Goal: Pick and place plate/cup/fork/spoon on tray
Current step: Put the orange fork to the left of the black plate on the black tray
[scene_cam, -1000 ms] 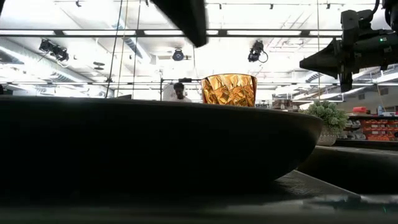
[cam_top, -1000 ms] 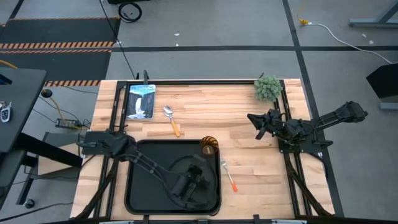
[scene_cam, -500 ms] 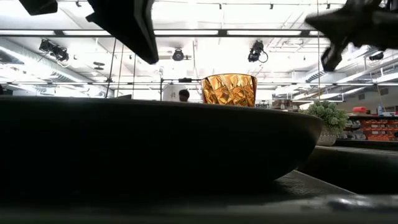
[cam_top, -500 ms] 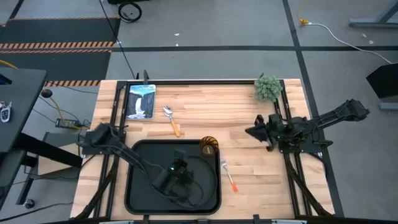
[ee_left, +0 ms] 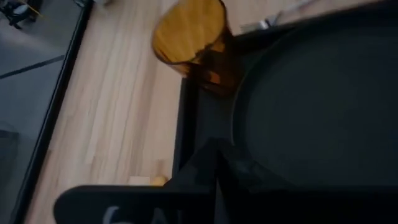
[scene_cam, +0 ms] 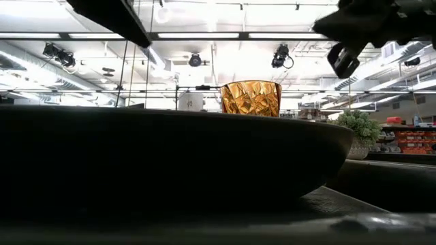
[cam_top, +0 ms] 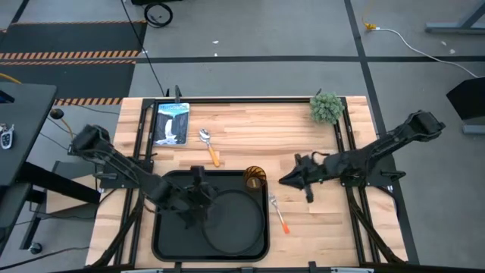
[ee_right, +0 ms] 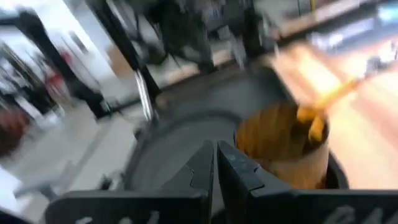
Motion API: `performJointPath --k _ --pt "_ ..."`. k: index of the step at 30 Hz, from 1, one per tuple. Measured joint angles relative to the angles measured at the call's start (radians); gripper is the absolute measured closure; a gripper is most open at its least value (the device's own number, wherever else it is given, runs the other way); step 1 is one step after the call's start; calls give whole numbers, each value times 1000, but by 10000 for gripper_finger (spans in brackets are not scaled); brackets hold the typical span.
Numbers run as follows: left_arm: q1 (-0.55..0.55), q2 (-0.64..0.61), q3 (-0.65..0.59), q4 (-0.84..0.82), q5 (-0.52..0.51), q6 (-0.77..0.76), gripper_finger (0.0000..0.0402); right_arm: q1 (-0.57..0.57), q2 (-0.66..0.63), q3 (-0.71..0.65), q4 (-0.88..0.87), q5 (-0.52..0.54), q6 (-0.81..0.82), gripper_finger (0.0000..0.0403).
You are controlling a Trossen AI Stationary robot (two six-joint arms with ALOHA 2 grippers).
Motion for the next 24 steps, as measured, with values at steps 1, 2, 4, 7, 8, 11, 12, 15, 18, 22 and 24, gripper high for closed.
performJointPath --k 1,2,4,7,8,11,12,15,18,22,24 --pt "0 -29 -26 23 -2 1 390 7 33 30 -46 4 13 375" --pt "0 -60 -52 47 -7 6 390 13 63 60 -93 12 31 376" --pt "0 -117 -108 116 -16 38 391 29 126 125 -187 38 70 379" --pt "11 -201 -197 244 -15 112 391 57 216 217 -348 76 130 389" --pt "17 -228 -226 282 -14 139 391 66 246 247 -400 81 155 393" --pt "40 -302 -307 370 -15 216 391 93 325 340 -544 88 232 398" --pt "51 -324 -329 392 -10 239 391 102 351 370 -593 89 260 398" --pt "86 -394 -386 432 32 300 391 124 422 454 -738 102 349 396" --pt "126 -461 -433 464 85 364 391 140 489 532 -868 115 435 397" --pt "179 -549 -495 497 149 418 391 143 572 623 -1010 109 545 398" --pt "205 -588 -520 501 178 426 391 142 616 673 -1081 98 586 398"
